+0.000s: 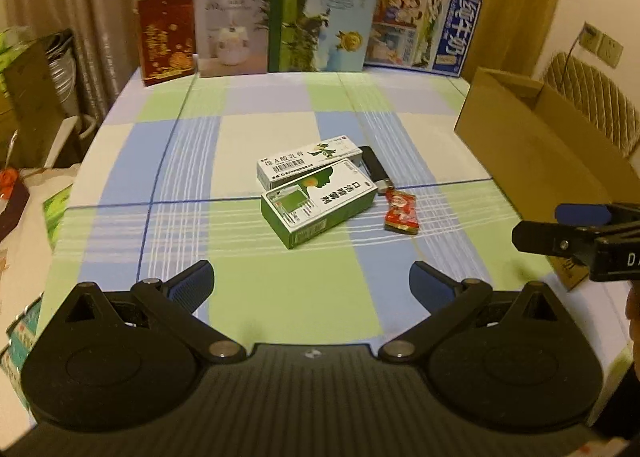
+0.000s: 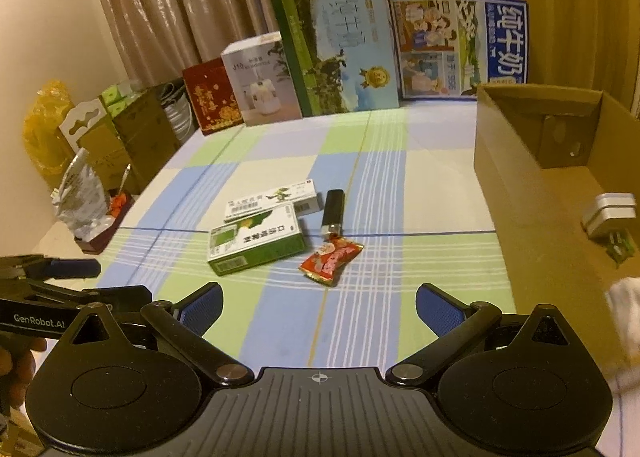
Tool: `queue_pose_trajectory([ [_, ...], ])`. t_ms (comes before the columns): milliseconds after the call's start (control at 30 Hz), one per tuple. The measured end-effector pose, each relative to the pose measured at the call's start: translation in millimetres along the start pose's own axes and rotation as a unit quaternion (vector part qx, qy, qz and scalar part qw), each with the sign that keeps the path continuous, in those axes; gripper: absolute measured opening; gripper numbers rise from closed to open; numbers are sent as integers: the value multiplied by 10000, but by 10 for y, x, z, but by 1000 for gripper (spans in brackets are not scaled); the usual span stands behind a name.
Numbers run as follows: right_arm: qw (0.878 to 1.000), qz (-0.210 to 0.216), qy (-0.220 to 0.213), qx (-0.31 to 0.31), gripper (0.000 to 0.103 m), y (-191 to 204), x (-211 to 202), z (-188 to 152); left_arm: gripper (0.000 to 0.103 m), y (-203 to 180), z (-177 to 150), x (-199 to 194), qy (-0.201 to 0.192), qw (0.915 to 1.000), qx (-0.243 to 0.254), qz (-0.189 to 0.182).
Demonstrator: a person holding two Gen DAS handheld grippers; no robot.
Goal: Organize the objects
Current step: 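Grasp the green-white spray medicine box with the left tool while the right tool grasps the red snack packet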
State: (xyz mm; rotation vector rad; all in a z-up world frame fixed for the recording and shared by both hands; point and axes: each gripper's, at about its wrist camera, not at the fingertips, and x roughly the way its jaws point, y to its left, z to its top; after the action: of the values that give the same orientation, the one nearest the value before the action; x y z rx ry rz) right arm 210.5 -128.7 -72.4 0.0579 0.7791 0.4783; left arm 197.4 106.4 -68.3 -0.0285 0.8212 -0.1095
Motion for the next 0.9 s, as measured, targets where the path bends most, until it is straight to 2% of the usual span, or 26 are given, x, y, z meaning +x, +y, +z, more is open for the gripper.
queue_pose_trajectory([
  [33,10000,10,48,11,88,-24,86,11,102,12,31,83,9,9999,127,17],
  [200,9998,45,183,-6,74,-112,441,58,101,65,187,490,19,9978,667,40],
  [400,9993,73,380,-4,69,-202,841,84,95,114,390,965,51,9923,1230,-95],
  [567,9986,86,520,50,63,-261,1074,112,83,47,416,1305,227,9800,1976,6],
  [667,9983,157,557,28,59,-256,1203,146,83,32,406,1396,287,9770,2108,-139],
  [800,9975,221,662,72,52,-229,1411,169,81,48,386,1446,326,9781,2041,-264],
  [900,9977,85,604,-281,49,-157,1483,179,77,54,346,1446,398,9791,1966,-332],
])
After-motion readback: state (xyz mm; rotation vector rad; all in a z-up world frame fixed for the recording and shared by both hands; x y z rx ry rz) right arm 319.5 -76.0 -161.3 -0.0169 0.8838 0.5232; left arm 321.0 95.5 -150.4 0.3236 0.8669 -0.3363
